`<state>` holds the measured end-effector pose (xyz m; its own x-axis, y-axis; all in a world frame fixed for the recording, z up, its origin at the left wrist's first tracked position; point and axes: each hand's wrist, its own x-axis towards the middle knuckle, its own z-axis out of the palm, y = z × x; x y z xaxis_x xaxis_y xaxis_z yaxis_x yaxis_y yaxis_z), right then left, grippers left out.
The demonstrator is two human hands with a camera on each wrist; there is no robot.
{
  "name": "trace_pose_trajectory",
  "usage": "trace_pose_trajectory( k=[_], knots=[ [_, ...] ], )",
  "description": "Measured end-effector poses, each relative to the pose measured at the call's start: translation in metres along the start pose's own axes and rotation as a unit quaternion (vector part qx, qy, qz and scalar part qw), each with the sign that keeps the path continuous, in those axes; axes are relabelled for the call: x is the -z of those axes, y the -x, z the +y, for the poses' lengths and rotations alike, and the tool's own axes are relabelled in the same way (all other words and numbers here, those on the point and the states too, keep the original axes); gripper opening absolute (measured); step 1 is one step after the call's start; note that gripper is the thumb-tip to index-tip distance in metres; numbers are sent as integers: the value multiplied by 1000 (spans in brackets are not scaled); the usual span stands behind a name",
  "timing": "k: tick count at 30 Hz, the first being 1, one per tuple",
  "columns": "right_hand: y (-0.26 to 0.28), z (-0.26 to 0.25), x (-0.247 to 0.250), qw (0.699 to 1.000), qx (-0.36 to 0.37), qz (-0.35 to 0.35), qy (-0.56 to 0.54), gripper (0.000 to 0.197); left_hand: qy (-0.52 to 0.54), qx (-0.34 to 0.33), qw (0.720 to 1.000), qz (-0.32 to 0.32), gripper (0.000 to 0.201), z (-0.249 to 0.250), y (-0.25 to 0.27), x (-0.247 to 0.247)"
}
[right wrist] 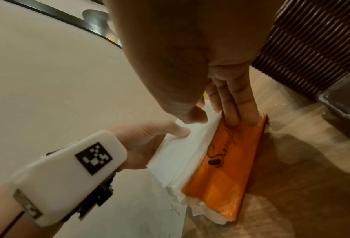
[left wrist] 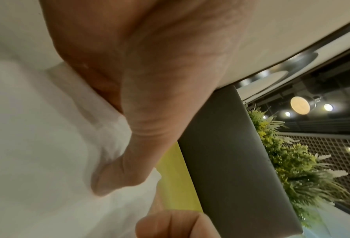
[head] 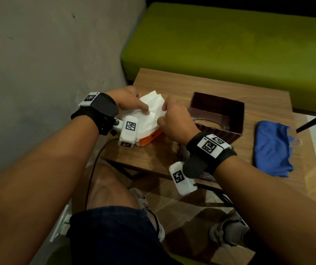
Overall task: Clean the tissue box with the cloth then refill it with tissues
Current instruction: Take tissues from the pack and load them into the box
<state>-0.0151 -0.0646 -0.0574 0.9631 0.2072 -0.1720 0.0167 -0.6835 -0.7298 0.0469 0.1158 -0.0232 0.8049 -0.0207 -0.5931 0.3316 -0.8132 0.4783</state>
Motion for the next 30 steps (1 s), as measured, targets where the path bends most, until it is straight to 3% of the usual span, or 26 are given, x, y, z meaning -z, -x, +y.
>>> trace_pose_trajectory(
  k=[4, 8, 12, 16, 20, 23, 27, 30],
  knots=[
    [1, 0, 3, 999, 10, 37, -16, 33, 44, -34, 998, -25, 18, -3, 10, 1],
    [-4, -4, 14, 995, 61, 79, -18, 58, 69, -71, 995, -13, 27, -7, 23, 0],
    [-14, -16, 33, 999, 36, -21, -33, 76, 73, -96, 992, 33, 32, -8, 32, -6],
    [-19, -19, 40, 996, 6, -67, -60, 65, 89, -115, 988, 58, 40, -9, 36, -7],
    [-18, -17, 38, 995, 15, -66, -74, 64, 99, -124, 986, 56, 38, -10, 43, 1],
    [-16, -18, 39, 987, 18, -57, -146, 67, 123, -133, 982, 59, 37, -11, 50, 10],
    [-11, -24, 46, 977, -4, -12, -213, 76, 184, -147, 970, 66, 36, -11, 59, 26],
    [-7, -24, 58, 964, -49, 57, -255, 69, 261, -153, 951, 62, 23, -4, 64, 38]
  ],
)
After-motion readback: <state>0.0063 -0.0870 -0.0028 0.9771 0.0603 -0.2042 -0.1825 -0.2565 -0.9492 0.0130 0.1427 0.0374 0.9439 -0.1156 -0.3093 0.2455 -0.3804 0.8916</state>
